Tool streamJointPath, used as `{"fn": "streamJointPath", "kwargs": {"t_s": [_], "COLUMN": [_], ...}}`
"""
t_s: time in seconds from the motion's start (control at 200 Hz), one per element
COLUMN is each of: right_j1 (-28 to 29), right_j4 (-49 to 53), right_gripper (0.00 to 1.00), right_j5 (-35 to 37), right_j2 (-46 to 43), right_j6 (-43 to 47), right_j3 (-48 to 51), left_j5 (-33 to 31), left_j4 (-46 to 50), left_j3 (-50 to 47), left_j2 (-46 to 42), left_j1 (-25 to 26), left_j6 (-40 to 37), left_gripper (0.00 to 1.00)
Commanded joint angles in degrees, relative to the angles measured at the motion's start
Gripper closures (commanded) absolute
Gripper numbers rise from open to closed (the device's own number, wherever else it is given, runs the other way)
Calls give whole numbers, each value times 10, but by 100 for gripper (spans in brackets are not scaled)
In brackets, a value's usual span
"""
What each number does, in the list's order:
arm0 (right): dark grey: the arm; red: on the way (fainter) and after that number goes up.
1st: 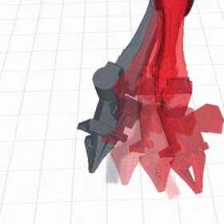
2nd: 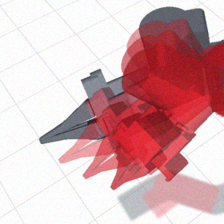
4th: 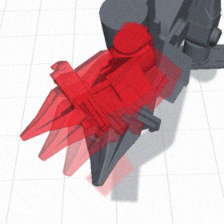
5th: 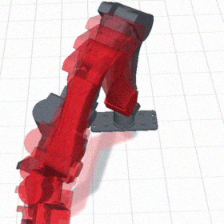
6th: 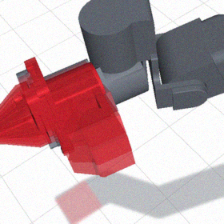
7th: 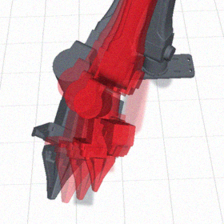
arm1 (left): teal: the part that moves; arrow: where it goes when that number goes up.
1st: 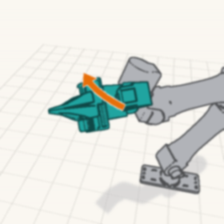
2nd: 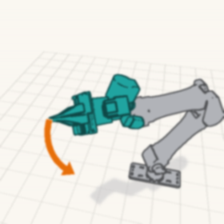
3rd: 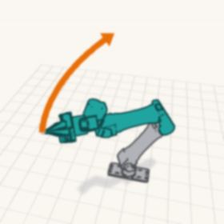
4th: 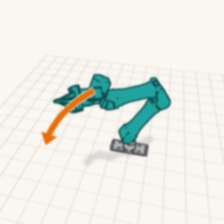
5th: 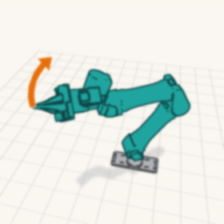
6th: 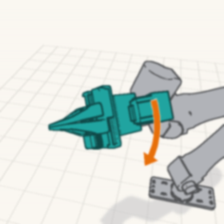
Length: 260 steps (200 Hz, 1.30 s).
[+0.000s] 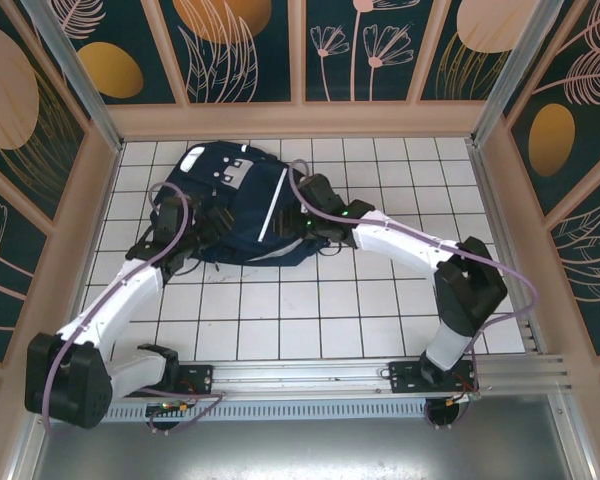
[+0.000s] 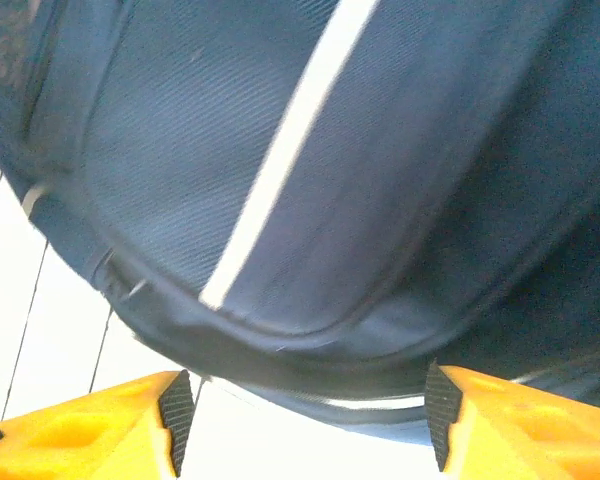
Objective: Pack the student bag
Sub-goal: Rotate the student bag at the top-center of the table.
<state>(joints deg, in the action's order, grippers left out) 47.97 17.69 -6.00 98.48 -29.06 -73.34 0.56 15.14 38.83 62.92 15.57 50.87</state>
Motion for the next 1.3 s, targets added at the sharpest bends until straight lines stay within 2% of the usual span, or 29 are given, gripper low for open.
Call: {"fn": "streamJointPath", "kwargs": {"t_s": [0.0, 0.075, 0.15, 0.295, 0.51, 0.65, 0.806, 0.931, 0.991, 1.106, 1.221, 1.256, 1.296], "right_j1": [20, 25, 24, 7, -64, -86, -58, -15, 0, 23, 63, 72, 82], "right_j4": [-42, -50, -48, -26, -17, -7, -45, -112, -108, -84, -98, -106, -111], "right_gripper": [47, 54, 56, 60, 61, 57, 55, 52, 48, 46, 49, 56, 60], "right_j5": [-61, -82, -79, -27, 18, 49, 66, 118, 120, 109, 115, 116, 116], "right_j2": [17, 34, 53, 92, 136, 139, 88, 46, 47, 68, 87, 92, 101], "right_j6": [36, 38, 41, 57, 75, 93, 102, 99, 83, 53, 46, 45, 41], "right_j3": [3, 7, 5, -13, -40, -70, -57, -7, -6, -25, -29, -29, -32], "left_j5": [-30, -39, -40, -39, -1, 20, 43, 84, 112, 117, 117, 113, 109], "left_j4": [18, 26, 33, 52, 23, -18, -67, -123, -165, -202, -217, -217, -220], "left_j3": [-34, -45, -51, -49, -58, -60, -54, -67, -88, -108, -105, -102, -99], "left_j2": [-22, -23, -19, -9, 22, 55, 97, 113, 116, 119, 136, 143, 150], "left_j1": [-6, -6, -8, -12, -17, -18, -19, -19, -19, -19, -19, -19, -19], "left_j6": [48, 61, 66, 54, 30, 20, 20, 48, 69, 82, 77, 74, 71], "left_gripper": [27, 28, 29, 30, 30, 34, 37, 41, 41, 40, 41, 42, 43]}}
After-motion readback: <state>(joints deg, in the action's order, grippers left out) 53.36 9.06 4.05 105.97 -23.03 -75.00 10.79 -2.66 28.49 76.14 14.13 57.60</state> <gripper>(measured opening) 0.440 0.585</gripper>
